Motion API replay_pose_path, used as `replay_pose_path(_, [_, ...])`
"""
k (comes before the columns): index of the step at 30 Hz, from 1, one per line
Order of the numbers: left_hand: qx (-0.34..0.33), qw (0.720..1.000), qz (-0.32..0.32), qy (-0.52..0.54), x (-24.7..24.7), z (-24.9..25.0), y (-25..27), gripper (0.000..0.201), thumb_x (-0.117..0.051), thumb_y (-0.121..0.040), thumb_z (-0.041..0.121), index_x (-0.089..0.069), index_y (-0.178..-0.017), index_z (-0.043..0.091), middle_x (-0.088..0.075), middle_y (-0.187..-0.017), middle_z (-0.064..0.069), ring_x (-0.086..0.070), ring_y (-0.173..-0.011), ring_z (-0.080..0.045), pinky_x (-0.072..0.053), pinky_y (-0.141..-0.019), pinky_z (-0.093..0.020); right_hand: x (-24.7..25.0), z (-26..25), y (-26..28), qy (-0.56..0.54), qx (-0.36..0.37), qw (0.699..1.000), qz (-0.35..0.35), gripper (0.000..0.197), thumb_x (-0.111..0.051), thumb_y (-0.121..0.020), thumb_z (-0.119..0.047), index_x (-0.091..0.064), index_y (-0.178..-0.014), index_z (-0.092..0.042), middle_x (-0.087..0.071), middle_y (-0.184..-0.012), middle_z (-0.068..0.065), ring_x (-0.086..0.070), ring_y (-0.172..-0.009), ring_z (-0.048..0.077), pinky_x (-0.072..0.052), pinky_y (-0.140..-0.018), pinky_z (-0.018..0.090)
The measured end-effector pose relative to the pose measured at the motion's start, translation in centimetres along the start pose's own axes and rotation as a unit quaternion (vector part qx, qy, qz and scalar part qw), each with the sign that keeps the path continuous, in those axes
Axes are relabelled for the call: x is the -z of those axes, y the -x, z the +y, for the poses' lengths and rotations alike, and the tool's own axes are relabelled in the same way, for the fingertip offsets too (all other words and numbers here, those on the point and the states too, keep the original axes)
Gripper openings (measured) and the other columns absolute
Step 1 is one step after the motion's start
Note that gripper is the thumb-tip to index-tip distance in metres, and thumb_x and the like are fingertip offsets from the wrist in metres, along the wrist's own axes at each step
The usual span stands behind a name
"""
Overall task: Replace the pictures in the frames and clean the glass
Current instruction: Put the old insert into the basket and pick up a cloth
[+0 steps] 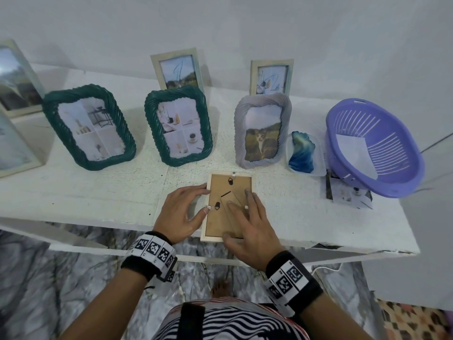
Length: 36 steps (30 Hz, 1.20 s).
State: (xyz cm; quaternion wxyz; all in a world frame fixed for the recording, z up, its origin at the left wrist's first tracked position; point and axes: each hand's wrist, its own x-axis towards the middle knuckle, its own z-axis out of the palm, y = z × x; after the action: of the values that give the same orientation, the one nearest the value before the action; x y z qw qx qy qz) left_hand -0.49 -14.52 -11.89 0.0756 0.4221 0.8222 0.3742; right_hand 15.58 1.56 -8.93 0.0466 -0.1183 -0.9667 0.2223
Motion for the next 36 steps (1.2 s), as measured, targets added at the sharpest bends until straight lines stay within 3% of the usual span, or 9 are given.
replay_pose_path(7, [0.008, 1.000, -0.008, -0.001, 0.2, 0.1, 0.0, 0.042, -0.053, -0.089, 0.051, -0.057, -0.128, 0.034, -0.050, -0.140, 0.021, -0.047, -0.126, -0.010, -0.032, -0.102, -0.033, -0.1, -0.5, -0.2, -0.039, -0.039, 0.998, 0.024, 0.066, -0.047, -0.078, -0.040, -0.040, -0.140, -0.020, -0.014, -0.157, 0.020, -0.014, -0.144, 0.034, -0.033, -0.108, 0.041])
replay_pose_path(11, [0.011, 1.000, -0.012, -0.008, 0.3, 0.2, -0.1, 0.044, -0.053, -0.089, 0.049, -0.056, -0.129, 0.032, -0.051, -0.140, 0.019, -0.046, -0.126, -0.011, -0.033, -0.104, -0.036, 0.1, -0.4, 0.0, -0.058, -0.036, 0.998, 0.006, 0.065, -0.044, -0.081, -0.042, -0.039, -0.142, -0.019, -0.016, -0.157, 0.018, -0.011, -0.145, 0.032, -0.027, -0.110, 0.039])
replay_pose_path(16, [0.027, 0.999, -0.019, -0.005, 0.5, 1.1, 0.1, 0.054, -0.046, -0.089, 0.053, -0.053, -0.135, 0.026, -0.053, -0.139, 0.011, -0.044, -0.127, -0.014, -0.036, -0.106, -0.043, 0.9, -0.1, 0.0, -0.065, -0.038, 0.995, 0.065, 0.045, -0.037, -0.091, -0.027, -0.051, -0.131, -0.009, -0.050, -0.133, 0.020, -0.044, -0.114, 0.034, -0.041, -0.099, 0.046])
replay_pose_path(20, [0.087, 0.985, -0.039, 0.143, 1.0, 3.3, -0.1, 0.051, -0.043, -0.091, 0.059, -0.051, -0.135, 0.035, -0.056, -0.134, 0.016, -0.048, -0.126, -0.003, -0.037, -0.103, -0.028, 1.4, -0.1, -0.3, -0.072, -0.023, 0.994, 0.073, 0.043, -0.033, -0.094, -0.024, -0.051, -0.129, -0.009, -0.056, -0.128, 0.011, -0.051, -0.109, 0.027, -0.032, -0.097, 0.026])
replay_pose_path(22, [0.141, 0.958, -0.014, 0.249, 1.3, 4.8, -0.2, 0.036, -0.046, -0.098, 0.046, -0.054, -0.131, 0.032, -0.060, -0.126, 0.022, -0.052, -0.118, 0.008, -0.039, -0.097, -0.018, 1.8, 0.1, -0.5, -0.119, -0.051, 0.989, 0.066, 0.039, -0.039, -0.097, -0.023, -0.050, -0.133, -0.012, -0.058, -0.126, 0.007, -0.049, -0.110, 0.022, -0.032, -0.095, 0.023])
replay_pose_path(26, [0.221, 0.895, 0.119, 0.370, 2.2, 7.0, -1.1, 0.027, -0.038, -0.106, 0.031, -0.061, -0.118, 0.024, -0.067, -0.117, 0.010, -0.063, -0.112, -0.011, -0.049, -0.097, -0.032, 3.1, 0.1, -0.9, -0.274, -0.108, 0.955, 0.031, 0.038, -0.047, -0.100, -0.030, -0.047, -0.136, -0.021, -0.061, -0.123, -0.001, -0.057, -0.112, 0.013, -0.050, -0.096, 0.034])
replay_pose_path(28, [0.240, 0.879, 0.145, 0.386, 3.0, 8.3, -1.6, 0.031, -0.032, -0.107, 0.035, -0.060, -0.118, 0.026, -0.066, -0.120, 0.005, -0.065, -0.109, -0.015, -0.051, -0.092, -0.031, 4.0, -0.2, -1.1, -0.320, -0.116, 0.940, 0.022, 0.042, -0.046, -0.098, -0.039, -0.046, -0.137, -0.023, -0.063, -0.123, 0.000, -0.060, -0.109, 0.005, -0.050, -0.093, 0.024])
replay_pose_path(30, [0.229, 0.877, 0.142, 0.398, 3.6, 9.9, -2.1, 0.036, -0.028, -0.106, 0.040, -0.060, -0.118, 0.027, -0.068, -0.118, 0.003, -0.068, -0.104, -0.018, -0.051, -0.089, -0.030, 5.2, -0.5, -1.2, -0.344, -0.125, 0.930, 0.038, 0.046, -0.045, -0.095, -0.043, -0.047, -0.136, -0.022, -0.066, -0.116, -0.002, -0.061, -0.100, -0.005, -0.047, -0.085, 0.013])
replay_pose_path(36, [0.169, 0.894, 0.020, 0.415, 2.5, 12.4, -3.1, 0.055, -0.026, -0.095, 0.057, -0.056, -0.129, 0.025, -0.069, -0.123, 0.001, -0.067, -0.109, -0.014, -0.048, -0.097, -0.031, 8.2, -0.3, -1.1, -0.510, -0.214, 0.829, 0.082, 0.042, -0.048, -0.094, -0.046, -0.051, -0.129, -0.025, -0.068, -0.107, 0.004, -0.068, -0.093, 0.015, -0.057, -0.067, 0.031])
